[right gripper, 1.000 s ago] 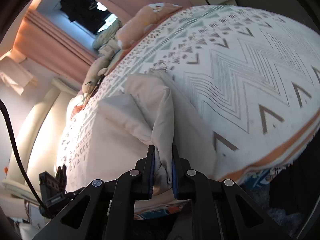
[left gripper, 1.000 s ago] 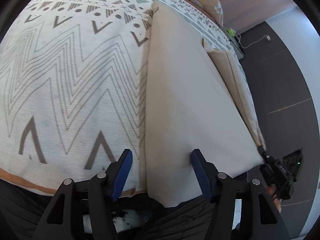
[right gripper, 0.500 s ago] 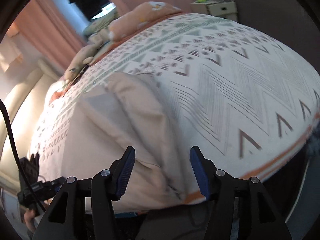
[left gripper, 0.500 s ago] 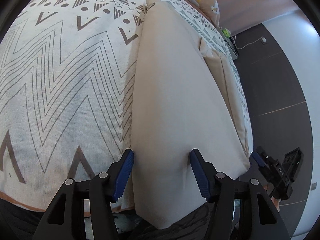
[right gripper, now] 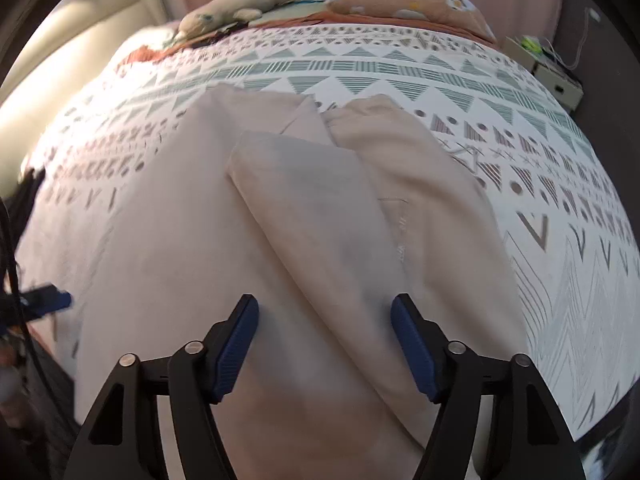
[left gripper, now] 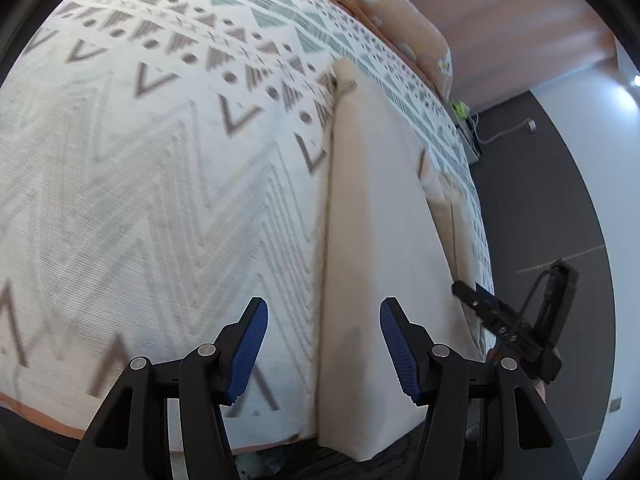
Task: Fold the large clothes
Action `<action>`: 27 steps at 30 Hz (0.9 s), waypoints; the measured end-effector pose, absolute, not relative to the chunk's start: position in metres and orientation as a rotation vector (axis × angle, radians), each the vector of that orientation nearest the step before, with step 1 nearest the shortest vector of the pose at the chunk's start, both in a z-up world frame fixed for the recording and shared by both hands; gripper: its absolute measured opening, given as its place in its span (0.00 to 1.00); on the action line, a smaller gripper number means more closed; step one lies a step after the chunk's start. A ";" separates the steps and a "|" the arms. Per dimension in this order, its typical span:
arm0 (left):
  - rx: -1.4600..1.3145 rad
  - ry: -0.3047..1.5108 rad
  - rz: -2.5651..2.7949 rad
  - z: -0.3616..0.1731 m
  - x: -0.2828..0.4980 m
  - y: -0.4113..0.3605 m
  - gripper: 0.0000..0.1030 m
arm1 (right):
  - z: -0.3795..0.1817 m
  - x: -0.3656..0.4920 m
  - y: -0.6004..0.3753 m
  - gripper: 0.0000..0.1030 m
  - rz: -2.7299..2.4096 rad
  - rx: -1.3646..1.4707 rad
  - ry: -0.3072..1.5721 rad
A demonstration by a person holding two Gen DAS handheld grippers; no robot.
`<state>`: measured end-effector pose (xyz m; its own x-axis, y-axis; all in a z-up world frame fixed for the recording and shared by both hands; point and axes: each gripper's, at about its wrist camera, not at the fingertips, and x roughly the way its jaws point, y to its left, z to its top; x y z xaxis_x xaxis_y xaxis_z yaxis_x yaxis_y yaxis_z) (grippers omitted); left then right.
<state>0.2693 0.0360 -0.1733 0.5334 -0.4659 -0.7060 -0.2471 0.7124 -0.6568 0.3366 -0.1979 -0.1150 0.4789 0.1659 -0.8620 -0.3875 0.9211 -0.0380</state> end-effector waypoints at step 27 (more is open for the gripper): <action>-0.790 1.066 -0.196 -0.181 0.327 0.026 0.58 | -0.086 0.387 -0.310 0.59 0.171 0.026 1.030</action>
